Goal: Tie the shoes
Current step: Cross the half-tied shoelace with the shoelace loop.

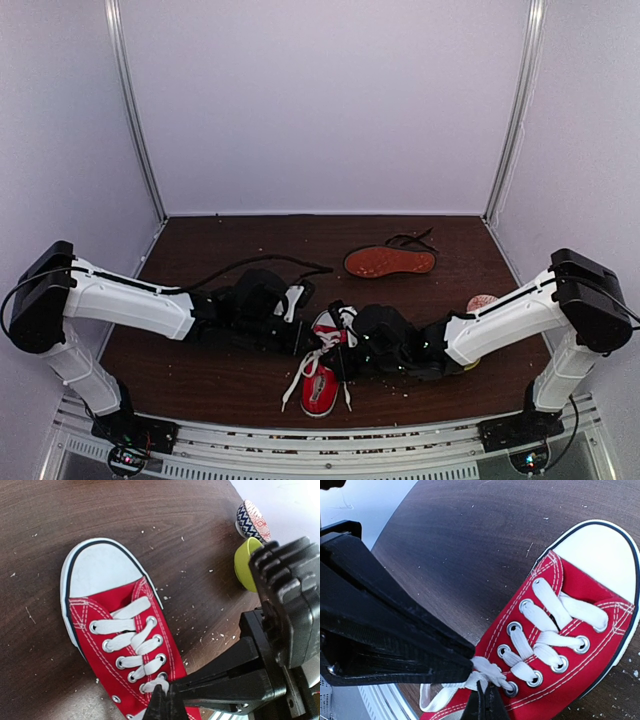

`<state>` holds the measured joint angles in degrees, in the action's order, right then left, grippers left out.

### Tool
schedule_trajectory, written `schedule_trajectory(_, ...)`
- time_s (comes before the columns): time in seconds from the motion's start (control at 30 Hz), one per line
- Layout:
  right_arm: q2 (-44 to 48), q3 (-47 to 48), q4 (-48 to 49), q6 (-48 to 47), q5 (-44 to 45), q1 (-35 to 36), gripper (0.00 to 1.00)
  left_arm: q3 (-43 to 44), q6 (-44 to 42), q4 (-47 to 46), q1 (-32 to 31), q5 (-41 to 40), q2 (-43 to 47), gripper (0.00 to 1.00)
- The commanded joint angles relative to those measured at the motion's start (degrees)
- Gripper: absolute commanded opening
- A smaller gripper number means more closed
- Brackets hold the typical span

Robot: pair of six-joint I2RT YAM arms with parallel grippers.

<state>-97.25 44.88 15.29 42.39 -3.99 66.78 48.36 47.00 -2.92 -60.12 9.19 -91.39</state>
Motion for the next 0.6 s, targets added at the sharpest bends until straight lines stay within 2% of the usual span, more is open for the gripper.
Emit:
schedule_trajectory(0.0, 0.5, 0.4, 0.3, 0.2, 2.4, -0.7, 0.00, -0.4, -0.2, 0.2, -0.2, -1.5, 0.4, 0.00)
schedule_trajectory(0.2, 1.0, 0.2, 0.6, 0.3, 2.4, -1.0, 0.00, 0.3, -1.1, 3.7, -0.2, -3.8, 0.8, 0.00)
schedule_trajectory(0.57, -1.6, 3.1, 0.5, -0.8, -1.0, -1.0, 0.00, 0.6, -2.0, 2.2, -0.3, -2.3, 0.6, 0.00)
